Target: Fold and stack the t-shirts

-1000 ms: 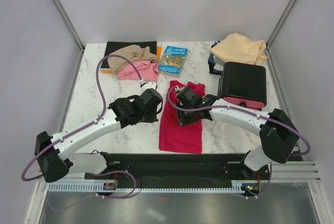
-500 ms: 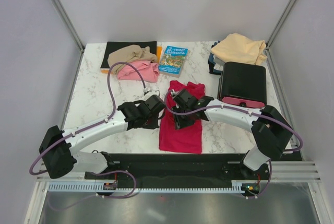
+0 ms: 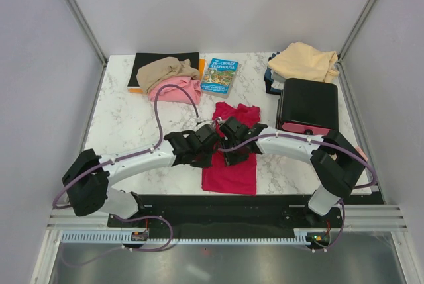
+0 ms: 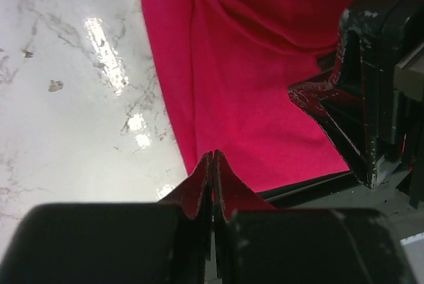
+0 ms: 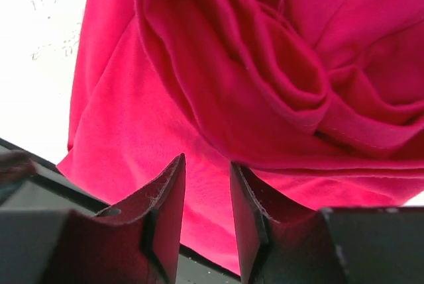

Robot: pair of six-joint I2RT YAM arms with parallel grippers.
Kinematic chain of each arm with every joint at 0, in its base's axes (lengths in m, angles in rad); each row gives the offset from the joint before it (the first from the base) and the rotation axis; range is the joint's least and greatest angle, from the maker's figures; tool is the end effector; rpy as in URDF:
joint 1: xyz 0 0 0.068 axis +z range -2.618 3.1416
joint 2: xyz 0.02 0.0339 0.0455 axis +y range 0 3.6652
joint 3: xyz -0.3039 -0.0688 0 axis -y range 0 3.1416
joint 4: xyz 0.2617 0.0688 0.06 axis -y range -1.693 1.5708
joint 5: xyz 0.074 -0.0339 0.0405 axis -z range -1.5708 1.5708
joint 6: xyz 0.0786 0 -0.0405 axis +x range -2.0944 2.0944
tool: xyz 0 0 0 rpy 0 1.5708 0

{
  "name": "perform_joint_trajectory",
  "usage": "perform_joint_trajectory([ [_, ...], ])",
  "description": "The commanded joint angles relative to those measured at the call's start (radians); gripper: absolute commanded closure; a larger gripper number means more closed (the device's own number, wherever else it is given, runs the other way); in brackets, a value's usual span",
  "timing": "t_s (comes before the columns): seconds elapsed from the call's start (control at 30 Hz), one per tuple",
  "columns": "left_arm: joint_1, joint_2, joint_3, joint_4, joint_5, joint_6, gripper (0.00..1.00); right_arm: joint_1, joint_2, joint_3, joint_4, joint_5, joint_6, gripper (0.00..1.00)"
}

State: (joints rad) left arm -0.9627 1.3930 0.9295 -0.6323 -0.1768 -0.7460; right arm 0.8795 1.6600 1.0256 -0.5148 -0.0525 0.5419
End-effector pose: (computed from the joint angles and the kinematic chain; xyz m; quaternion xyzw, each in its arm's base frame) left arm 0.1807 -0.2354 0.2147 0.0840 0.9647 -0.1204 0.2186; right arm 0.2237 0.2768 0.1703 -0.1696 0.9627 0.1559 0.1418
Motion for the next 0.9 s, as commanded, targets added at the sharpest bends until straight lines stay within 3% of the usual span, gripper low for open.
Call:
perform_joint_trajectory([
  [0.0,-0.027,0.066,-0.008,0.082,0.039,0.025,0.98,0.003,-0.003,0.013,0.058,0.043,-0.017,0.60],
  [0.47,-0.087,0.170,-0.043,0.146,0.091,0.004,0.98,0.003,0.015,0.019,0.076,0.091,-0.013,0.61],
  [0.87,-0.110,0.147,-0.121,0.144,0.094,-0.035,0.98,-0.057,0.035,0.065,0.090,0.164,-0.045,0.63],
])
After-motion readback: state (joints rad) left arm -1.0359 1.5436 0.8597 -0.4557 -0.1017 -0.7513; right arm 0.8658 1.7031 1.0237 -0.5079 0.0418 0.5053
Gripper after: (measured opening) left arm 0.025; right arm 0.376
